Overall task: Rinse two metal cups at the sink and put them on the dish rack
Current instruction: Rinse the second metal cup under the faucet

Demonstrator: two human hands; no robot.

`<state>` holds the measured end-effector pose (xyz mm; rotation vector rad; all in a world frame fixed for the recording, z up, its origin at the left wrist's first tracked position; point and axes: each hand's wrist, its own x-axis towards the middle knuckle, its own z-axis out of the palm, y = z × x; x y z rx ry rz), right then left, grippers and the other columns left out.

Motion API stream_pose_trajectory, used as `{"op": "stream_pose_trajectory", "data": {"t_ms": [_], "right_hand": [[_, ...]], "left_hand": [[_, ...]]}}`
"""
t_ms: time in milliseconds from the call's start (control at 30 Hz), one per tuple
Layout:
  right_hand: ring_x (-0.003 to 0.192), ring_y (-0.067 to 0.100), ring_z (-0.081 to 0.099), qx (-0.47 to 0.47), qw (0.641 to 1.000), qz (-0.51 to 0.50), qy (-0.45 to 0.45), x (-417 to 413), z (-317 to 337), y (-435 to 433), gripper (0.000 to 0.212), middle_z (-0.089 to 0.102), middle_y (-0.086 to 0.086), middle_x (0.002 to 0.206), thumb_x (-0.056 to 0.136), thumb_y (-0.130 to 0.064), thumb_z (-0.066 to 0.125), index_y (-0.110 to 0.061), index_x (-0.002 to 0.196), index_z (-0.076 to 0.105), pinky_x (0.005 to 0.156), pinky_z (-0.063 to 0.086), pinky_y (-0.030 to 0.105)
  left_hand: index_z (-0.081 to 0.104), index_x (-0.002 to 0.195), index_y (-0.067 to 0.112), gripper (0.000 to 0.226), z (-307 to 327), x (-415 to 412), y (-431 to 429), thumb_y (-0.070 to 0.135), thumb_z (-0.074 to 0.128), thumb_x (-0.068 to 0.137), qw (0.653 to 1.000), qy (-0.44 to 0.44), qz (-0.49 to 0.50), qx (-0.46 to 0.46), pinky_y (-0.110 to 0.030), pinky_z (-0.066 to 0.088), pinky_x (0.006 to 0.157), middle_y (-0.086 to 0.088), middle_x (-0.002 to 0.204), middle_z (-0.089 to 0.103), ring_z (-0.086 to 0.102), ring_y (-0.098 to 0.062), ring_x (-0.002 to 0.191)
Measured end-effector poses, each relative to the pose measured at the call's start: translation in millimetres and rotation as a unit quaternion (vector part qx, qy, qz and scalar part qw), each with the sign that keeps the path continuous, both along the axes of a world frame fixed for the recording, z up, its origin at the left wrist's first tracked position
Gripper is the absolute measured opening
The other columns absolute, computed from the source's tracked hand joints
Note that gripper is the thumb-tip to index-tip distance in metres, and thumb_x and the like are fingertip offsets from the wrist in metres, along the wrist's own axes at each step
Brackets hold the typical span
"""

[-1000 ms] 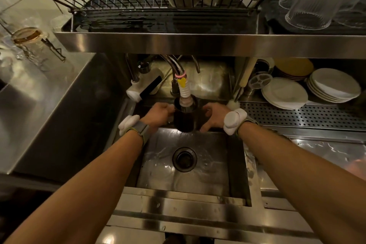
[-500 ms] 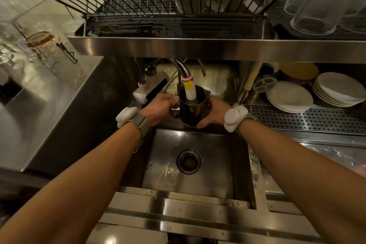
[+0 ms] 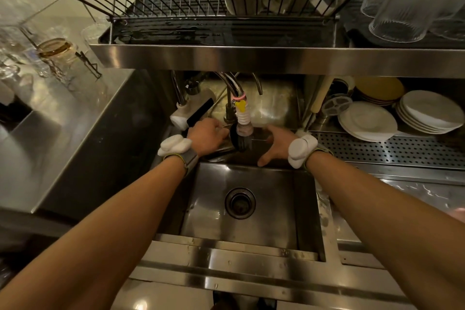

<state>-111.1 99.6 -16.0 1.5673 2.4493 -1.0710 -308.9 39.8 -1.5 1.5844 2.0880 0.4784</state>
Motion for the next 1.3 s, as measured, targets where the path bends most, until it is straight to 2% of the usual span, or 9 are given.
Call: {"op": "stream_pose_trajectory", "data": {"t_ms": [100, 300, 500, 700, 833, 933, 1067, 1233, 1300], "right_hand": [[0.131, 0.027, 0.046, 0.001, 1.000, 0.003, -0.018, 5, 0, -3, 0.103, 0.045, 0.012, 0.144, 0.062, -0.025, 0.088, -0.007, 0.146, 0.031, 0.102, 0.040, 0.031], [0.130, 0.026, 0.048, -0.006, 1.000, 0.001, -0.025, 4, 5, -7, 0.100, 0.046, 0.011, 0.144, 0.064, -0.027, 0.087, -0.007, 0.145, 0.032, 0.101, 0.040, 0.029], [0.129, 0.026, 0.049, -0.011, 1.000, -0.004, -0.014, 2, 7, -8, 0.100, 0.047, 0.010, 0.143, 0.063, -0.026, 0.088, -0.007, 0.145, 0.033, 0.099, 0.041, 0.029], [0.128, 0.026, 0.049, -0.013, 1.000, 0.001, -0.013, 6, 7, -7, 0.098, 0.048, 0.010, 0.142, 0.065, -0.027, 0.087, -0.008, 0.145, 0.034, 0.100, 0.041, 0.029], [0.129, 0.026, 0.049, -0.016, 1.000, 0.002, -0.006, 6, 5, -7, 0.099, 0.048, 0.010, 0.142, 0.065, -0.028, 0.087, -0.008, 0.146, 0.032, 0.100, 0.041, 0.029], [0.128, 0.027, 0.049, -0.009, 1.000, 0.008, -0.002, 7, 3, -12, 0.096, 0.048, 0.011, 0.142, 0.068, -0.028, 0.085, -0.007, 0.145, 0.032, 0.102, 0.040, 0.030], [0.118, 0.025, 0.055, -0.042, 0.999, 0.003, 0.028, 5, -5, -17, 0.086, 0.056, 0.009, 0.129, 0.068, -0.029, 0.085, -0.008, 0.139, 0.040, 0.095, 0.045, 0.032], [0.106, 0.012, 0.054, -0.083, 0.987, -0.026, 0.138, 2, -11, -18, 0.063, 0.058, -0.002, 0.112, 0.072, -0.013, 0.082, -0.006, 0.127, 0.052, 0.092, 0.041, 0.018], [0.100, 0.009, 0.060, -0.101, 0.978, -0.047, 0.177, -2, -19, -16, 0.051, 0.064, -0.005, 0.106, 0.069, -0.011, 0.084, -0.013, 0.115, 0.061, 0.101, 0.045, 0.027]], "left_hand": [[0.065, 0.088, 0.014, 0.027, 3, 3, -5, 0.034, 0.048, 0.092, 0.976, 0.205, -0.064, 0.030, -0.040, 0.033, 0.095, -0.009, 0.097, 0.068, 0.060, -0.030, 0.099], [0.066, 0.088, 0.016, 0.029, 10, 8, -9, 0.032, 0.043, 0.092, 0.904, 0.385, -0.160, 0.095, -0.039, 0.028, 0.094, -0.008, 0.093, 0.069, 0.059, -0.027, 0.090], [0.066, 0.087, 0.010, 0.022, 19, 20, -17, 0.017, 0.046, 0.091, 0.853, 0.456, -0.223, 0.120, -0.038, 0.030, 0.092, -0.010, 0.088, 0.067, 0.056, -0.027, 0.092], [0.066, 0.091, 0.012, 0.023, 25, 24, -18, 0.019, 0.044, 0.093, 0.849, 0.465, -0.228, 0.102, -0.038, 0.030, 0.093, -0.009, 0.094, 0.067, 0.056, -0.026, 0.097], [0.067, 0.087, 0.014, 0.028, 14, 17, -12, 0.032, 0.046, 0.092, 0.928, 0.340, -0.137, 0.062, -0.039, 0.030, 0.095, -0.007, 0.093, 0.067, 0.059, -0.026, 0.094], [0.070, 0.088, 0.009, 0.031, -7, 11, -8, 0.034, 0.052, 0.092, 0.996, 0.084, 0.036, 0.008, -0.036, 0.041, 0.090, -0.008, 0.087, 0.066, 0.061, -0.024, 0.089], [0.064, 0.072, 0.008, 0.032, -26, 14, -5, 0.028, 0.053, 0.094, 0.944, -0.284, 0.168, -0.027, -0.030, 0.040, 0.062, 0.000, 0.052, 0.053, 0.048, -0.015, 0.053], [0.058, 0.068, 0.012, 0.034, -37, 21, 4, 0.027, 0.048, 0.097, 0.882, -0.414, 0.224, -0.038, -0.022, 0.044, 0.052, 0.008, 0.033, 0.046, 0.046, -0.006, 0.030], [0.052, 0.068, 0.012, 0.035, -43, 20, 6, 0.027, 0.044, 0.099, 0.853, -0.463, 0.232, -0.066, -0.019, 0.038, 0.045, 0.006, 0.034, 0.040, 0.039, -0.006, 0.030]]}}
